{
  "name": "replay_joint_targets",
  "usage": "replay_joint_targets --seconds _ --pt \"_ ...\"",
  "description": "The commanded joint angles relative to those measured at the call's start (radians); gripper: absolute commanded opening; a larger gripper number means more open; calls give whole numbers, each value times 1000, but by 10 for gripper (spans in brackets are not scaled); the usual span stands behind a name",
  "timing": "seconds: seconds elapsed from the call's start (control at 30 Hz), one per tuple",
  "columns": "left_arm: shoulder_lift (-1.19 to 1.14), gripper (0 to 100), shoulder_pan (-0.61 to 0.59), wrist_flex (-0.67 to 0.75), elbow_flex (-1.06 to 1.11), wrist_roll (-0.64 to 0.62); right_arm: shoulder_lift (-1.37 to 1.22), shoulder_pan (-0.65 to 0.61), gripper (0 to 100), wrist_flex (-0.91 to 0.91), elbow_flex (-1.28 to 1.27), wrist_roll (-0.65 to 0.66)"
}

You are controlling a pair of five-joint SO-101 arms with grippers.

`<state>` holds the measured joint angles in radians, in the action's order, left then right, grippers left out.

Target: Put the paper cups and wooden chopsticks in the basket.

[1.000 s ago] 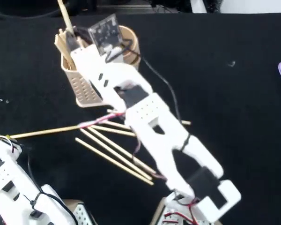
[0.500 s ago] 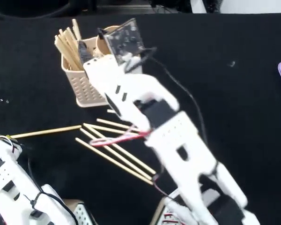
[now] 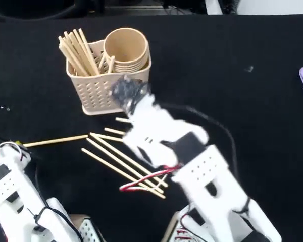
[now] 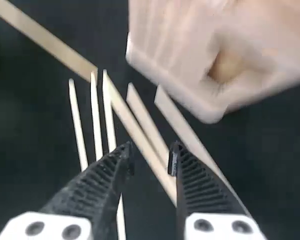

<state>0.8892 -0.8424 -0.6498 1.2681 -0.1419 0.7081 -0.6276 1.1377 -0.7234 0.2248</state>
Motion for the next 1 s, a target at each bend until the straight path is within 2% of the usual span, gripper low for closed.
replay_joint_targets --seconds 0.0,0.17,0.33,0.53,0.63,0.8,0.97 --pt "-2 208 18 37 -7 14 30 -5 121 -181 -208 12" --pt "-6 290 18 38 -10 -6 31 -57 121 -410 -415 -14" --pt "-109 300 33 41 -81 -77 31 -86 121 -436 -472 -21" --pt "-440 300 28 32 -251 -110 31 -81 121 -496 -524 -17" --pt "-551 300 22 32 -338 -173 30 -84 121 -508 -532 -15" --pt "-654 300 33 29 -394 -305 28 -83 120 -511 -535 -15" --pt "-713 299 33 -66 -446 -325 30 -83 120 -511 -535 -15"
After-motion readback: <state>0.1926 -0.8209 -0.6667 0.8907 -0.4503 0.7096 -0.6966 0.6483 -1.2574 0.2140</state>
